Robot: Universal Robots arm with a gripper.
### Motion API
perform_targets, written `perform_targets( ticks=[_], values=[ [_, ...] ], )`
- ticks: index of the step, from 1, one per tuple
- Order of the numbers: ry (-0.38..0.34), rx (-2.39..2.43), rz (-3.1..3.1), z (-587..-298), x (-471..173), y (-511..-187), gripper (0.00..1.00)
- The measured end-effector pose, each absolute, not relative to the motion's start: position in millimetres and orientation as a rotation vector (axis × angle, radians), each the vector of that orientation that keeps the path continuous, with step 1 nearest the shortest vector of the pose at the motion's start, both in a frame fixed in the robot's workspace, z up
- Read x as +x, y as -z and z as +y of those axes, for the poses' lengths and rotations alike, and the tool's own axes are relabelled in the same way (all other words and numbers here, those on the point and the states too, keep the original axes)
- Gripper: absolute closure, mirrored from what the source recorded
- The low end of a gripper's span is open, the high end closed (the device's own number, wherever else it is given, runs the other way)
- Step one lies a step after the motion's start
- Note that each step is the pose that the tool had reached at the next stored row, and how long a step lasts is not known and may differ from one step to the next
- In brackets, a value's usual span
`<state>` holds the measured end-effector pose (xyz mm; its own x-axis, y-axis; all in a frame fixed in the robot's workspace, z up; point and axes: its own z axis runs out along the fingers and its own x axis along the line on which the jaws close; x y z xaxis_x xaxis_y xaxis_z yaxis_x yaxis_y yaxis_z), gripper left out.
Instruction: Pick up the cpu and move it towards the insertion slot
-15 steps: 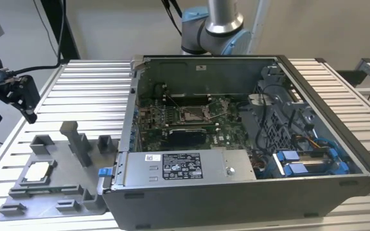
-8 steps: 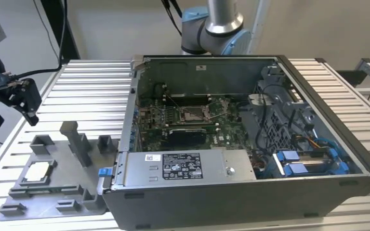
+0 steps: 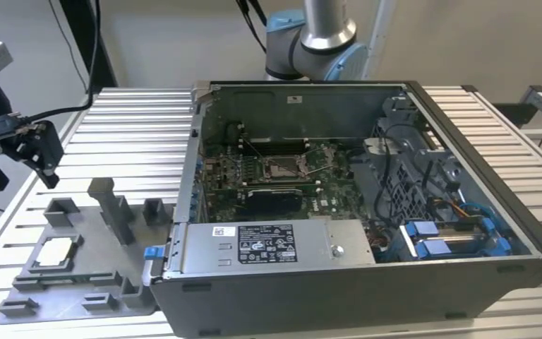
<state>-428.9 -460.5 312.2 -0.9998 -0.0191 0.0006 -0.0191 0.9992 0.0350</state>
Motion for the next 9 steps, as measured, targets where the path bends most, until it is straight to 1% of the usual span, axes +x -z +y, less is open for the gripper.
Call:
perform_targets(
  ticks=[9],
  values=[
    [0.055,0.03,-3.14,-460,-429,-298,0.0]
  ],
)
